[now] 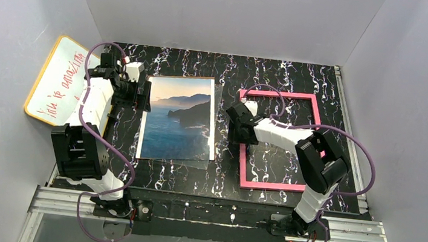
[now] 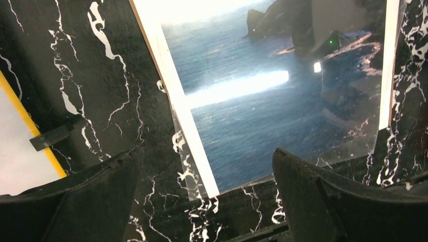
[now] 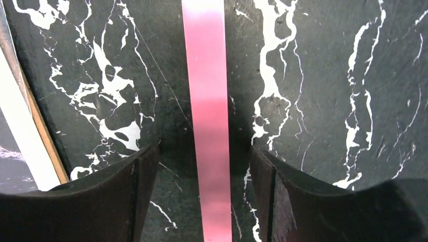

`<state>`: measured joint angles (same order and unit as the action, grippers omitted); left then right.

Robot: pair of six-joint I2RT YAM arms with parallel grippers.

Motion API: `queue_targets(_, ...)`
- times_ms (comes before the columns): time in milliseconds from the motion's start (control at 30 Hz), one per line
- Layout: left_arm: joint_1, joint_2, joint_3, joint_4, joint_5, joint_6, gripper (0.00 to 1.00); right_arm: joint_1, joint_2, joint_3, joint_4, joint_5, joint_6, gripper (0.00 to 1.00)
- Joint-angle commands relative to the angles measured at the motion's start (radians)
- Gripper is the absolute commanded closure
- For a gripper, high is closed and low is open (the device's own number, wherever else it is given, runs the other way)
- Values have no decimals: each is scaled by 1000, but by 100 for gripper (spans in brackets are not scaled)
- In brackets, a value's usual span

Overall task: Put the photo into the frame
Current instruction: Turn over the photo frame at the center of the board.

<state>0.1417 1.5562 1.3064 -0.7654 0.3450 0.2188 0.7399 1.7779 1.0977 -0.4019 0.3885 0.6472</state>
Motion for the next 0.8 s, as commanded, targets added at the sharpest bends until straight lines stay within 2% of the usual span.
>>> queue_targets(0,0,-6,86,-125,2,72,2,35,8,9,-70,112,76,28)
queue_targets(67,-1,3,114,-157,-4,93,2,48,4,-7,-72,117,96,32)
queue_targets(167,-6,5,134,-192,-5,111,2,70,-1,-28,-73,121,125,43)
queue_targets(300,-62,-15,115,-230,0,131,2,93,6,-29,-94,136,167,73)
queue_targets(400,-166,-64,74,-227,-42,134,2,102,15,12,-125,146,179,87)
queue_targets(533,-208,-72,53,-221,-17,99,2,110,6,108,-155,127,180,98)
queue_targets(767,-212,-36,70,-192,-8,48,2,113,-41,328,-186,-19,169,99)
